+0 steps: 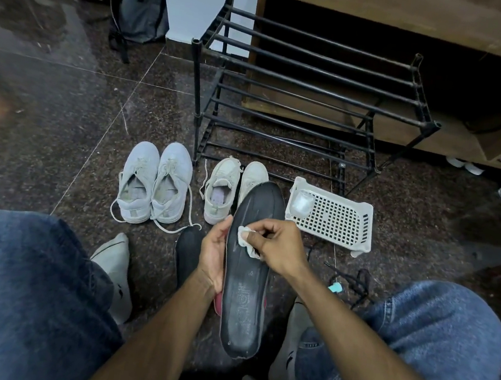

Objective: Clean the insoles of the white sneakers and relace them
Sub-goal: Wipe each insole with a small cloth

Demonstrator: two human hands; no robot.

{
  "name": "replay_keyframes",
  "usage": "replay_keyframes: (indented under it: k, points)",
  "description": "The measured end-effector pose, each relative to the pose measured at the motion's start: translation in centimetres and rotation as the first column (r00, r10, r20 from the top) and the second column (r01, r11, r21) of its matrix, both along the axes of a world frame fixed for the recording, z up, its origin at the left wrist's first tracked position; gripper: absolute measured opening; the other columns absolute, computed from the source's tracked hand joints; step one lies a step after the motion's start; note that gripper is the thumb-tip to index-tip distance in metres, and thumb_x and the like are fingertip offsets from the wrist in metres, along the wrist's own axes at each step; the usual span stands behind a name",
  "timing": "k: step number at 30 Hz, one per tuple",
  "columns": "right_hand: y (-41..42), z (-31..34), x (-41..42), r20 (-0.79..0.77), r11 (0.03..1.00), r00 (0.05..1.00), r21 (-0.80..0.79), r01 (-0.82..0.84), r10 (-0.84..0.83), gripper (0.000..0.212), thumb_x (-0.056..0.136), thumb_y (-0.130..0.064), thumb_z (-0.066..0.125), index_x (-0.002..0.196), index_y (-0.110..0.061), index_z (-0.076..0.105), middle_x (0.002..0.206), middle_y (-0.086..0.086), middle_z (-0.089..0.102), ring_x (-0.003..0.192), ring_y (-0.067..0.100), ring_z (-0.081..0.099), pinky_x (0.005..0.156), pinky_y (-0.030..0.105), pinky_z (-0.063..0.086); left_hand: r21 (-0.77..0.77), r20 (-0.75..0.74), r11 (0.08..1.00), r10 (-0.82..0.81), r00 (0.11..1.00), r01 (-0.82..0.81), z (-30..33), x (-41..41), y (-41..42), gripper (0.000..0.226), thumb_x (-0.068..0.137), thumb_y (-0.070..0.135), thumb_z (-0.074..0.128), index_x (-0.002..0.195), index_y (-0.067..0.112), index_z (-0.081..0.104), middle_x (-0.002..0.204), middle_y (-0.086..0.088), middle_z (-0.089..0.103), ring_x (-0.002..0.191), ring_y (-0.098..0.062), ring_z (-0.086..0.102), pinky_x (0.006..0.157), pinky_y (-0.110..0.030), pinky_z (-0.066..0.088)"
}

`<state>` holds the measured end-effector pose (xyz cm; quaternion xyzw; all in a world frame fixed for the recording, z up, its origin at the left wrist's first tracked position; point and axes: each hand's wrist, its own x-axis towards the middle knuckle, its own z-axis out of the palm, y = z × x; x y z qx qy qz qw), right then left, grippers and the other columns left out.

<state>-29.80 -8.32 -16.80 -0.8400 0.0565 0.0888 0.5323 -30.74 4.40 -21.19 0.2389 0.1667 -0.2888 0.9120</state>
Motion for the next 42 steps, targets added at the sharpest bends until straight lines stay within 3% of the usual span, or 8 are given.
replay_keyframes:
  k: [5,10,14,21,29,34,38,42]
  points:
    - [0.1,0.5,-0.1,0.042,0.995,0.999,0.099,0.027,-0.031,0.008,0.080,-0.011,0.078,0.087,-0.010,0.076,0.064,-0.006,0.065,0.044,-0.001,0.053,0.049,0.017,0.043,-0.050,0.025,0.998,-0.027,0.999,0.028,0.8,-0.2,-0.7,0.056,0.071,0.045,0.074,0.105,0.000,0.073,0.103,-0.021,0.070,0.091,-0.030,0.070,0.080,-0.040,0.058]
    - [0.8,1.0,-1.8,0.137,0.807,0.918,-0.536,-0.248,0.373,0.017,0.089,-0.027,0.066,0.105,-0.027,0.073,0.096,-0.011,0.067,0.079,0.013,0.062,0.077,0.032,0.050,0.186,-0.050,0.982,0.030,0.998,-0.020,-0.3,0.0,-0.5,0.073,0.079,0.061,0.060,0.117,-0.001,0.067,0.124,-0.025,0.061,0.115,-0.033,0.061,0.108,-0.045,0.042]
    - [0.8,1.9,-1.1,0.062,0.644,0.876,-0.703,-0.302,0.478,0.023,0.096,-0.027,0.052,0.112,-0.024,0.068,0.105,-0.007,0.060,0.090,0.021,0.063,0.086,0.041,0.051,0.363,0.015,0.931,0.029,0.999,-0.032,-0.7,0.1,-1.1,0.075,0.076,0.065,0.065,0.120,0.004,0.065,0.122,-0.018,0.066,0.116,-0.025,0.062,0.108,-0.042,0.042]
    - [-0.9,2.4,3.1,0.144,0.686,0.961,-0.725,-0.060,0.236,0.023,0.096,-0.024,0.052,0.112,-0.019,0.068,0.109,-0.002,0.062,0.093,0.024,0.062,0.082,0.035,0.048,0.213,0.022,0.975,-0.074,0.997,0.067,0.9,-0.3,-1.8,0.060,0.089,0.046,0.045,0.124,0.000,0.060,0.110,-0.019,0.068,0.095,-0.027,0.068,0.089,-0.036,0.053]
    - [-0.3,1.0,-0.6,0.149,0.777,0.926,-0.599,-0.194,0.346,0.016,0.091,-0.023,0.061,0.101,-0.020,0.073,0.094,-0.007,0.064,0.085,0.016,0.061,0.080,0.035,0.052,0.230,0.024,0.973,0.022,0.999,-0.027,-0.3,0.3,-1.8,0.060,0.101,0.041,0.033,0.083,0.006,0.079,0.089,-0.016,0.073,0.077,-0.019,0.073,0.068,-0.025,0.058]
    - [-1.0,1.1,2.4,0.186,0.819,0.978,-0.572,0.033,0.090,0.014,0.090,-0.022,0.062,0.097,-0.019,0.074,0.094,-0.005,0.066,0.082,0.016,0.062,0.079,0.035,0.054,0.182,-0.003,0.983,0.000,1.000,0.000,0.8,0.0,-2.0,0.054,0.091,0.044,0.045,0.118,0.001,0.064,0.103,-0.020,0.068,0.088,-0.026,0.068,0.087,-0.037,0.052]
    - [-0.2,1.1,-0.4,0.149,0.791,0.935,-0.585,-0.179,0.322,0.013,0.091,-0.020,0.062,0.095,-0.019,0.074,0.090,-0.007,0.064,0.076,0.012,0.056,0.075,0.031,0.050,0.262,0.050,0.963,0.049,0.998,-0.061,0.1,0.2,-1.8,0.055,0.103,0.035,0.032,0.089,0.006,0.076,0.085,-0.012,0.074,0.078,-0.014,0.072,0.071,-0.024,0.057]
    - [-0.4,1.0,-0.4,0.156,0.763,0.925,-0.620,-0.182,0.348,0.016,0.091,-0.024,0.061,0.100,-0.020,0.074,0.094,-0.006,0.065,0.083,0.019,0.062,0.075,0.034,0.051,0.321,0.079,0.946,0.030,0.996,-0.054,0.3,0.0,-2.3,0.050,0.105,0.034,0.027,0.097,0.003,0.065,0.082,-0.010,0.074,0.076,-0.011,0.072,0.067,-0.020,0.056]
